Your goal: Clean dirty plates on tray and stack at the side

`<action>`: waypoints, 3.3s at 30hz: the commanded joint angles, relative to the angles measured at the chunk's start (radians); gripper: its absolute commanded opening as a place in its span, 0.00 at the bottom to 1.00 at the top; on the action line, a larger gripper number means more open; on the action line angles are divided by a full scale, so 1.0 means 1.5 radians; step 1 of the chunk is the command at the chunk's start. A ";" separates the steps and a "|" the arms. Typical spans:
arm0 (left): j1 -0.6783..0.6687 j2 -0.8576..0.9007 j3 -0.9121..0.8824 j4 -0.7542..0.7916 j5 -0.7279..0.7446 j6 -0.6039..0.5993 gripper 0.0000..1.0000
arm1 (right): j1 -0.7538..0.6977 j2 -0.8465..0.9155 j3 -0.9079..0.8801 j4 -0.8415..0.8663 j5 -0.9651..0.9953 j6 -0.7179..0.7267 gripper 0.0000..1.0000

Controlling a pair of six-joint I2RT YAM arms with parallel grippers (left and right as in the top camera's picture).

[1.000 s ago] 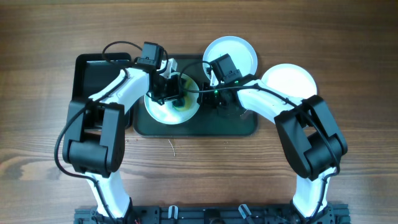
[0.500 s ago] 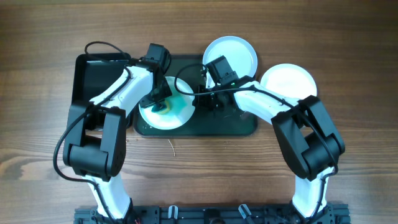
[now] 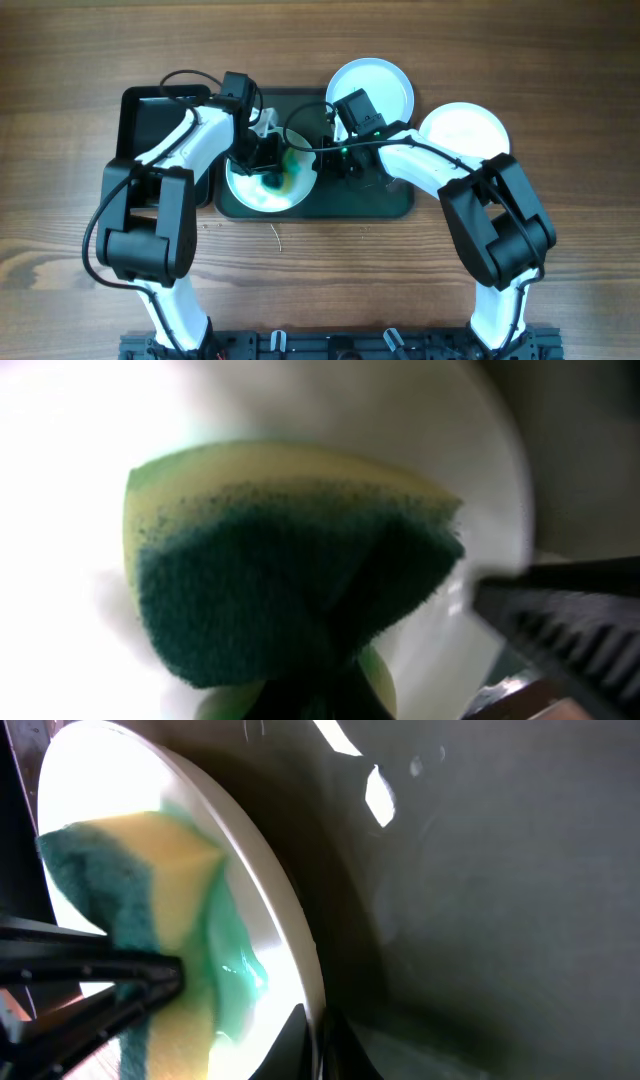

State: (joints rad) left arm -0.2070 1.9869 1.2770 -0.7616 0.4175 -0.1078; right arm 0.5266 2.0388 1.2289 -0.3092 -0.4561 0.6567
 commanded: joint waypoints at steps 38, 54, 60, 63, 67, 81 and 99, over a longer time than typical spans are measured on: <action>-0.005 0.019 -0.002 0.069 -0.119 -0.111 0.04 | -0.005 0.011 0.002 -0.001 0.020 0.000 0.05; 0.003 0.019 0.032 -0.135 -0.373 -0.265 0.04 | -0.006 0.011 0.002 -0.002 0.019 0.000 0.04; 0.003 0.019 0.032 -0.126 -0.026 -0.022 0.04 | -0.007 0.011 0.002 -0.002 0.019 0.000 0.04; 0.003 0.019 0.032 -0.107 0.046 0.027 0.04 | -0.006 0.011 0.002 -0.002 0.019 0.000 0.04; 0.003 0.019 0.032 -0.061 0.042 0.025 0.04 | -0.006 0.011 0.002 -0.002 0.019 0.000 0.04; 0.003 0.019 0.032 -0.065 -0.574 -0.341 0.04 | -0.006 0.011 0.002 -0.003 0.019 0.000 0.04; -0.003 0.019 0.032 -0.017 0.096 0.001 0.04 | -0.006 0.011 0.002 -0.002 0.019 0.000 0.04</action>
State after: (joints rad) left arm -0.1875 1.9957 1.3376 -0.8444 0.2184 -0.2417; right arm 0.5087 2.0388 1.2316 -0.3088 -0.4591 0.6609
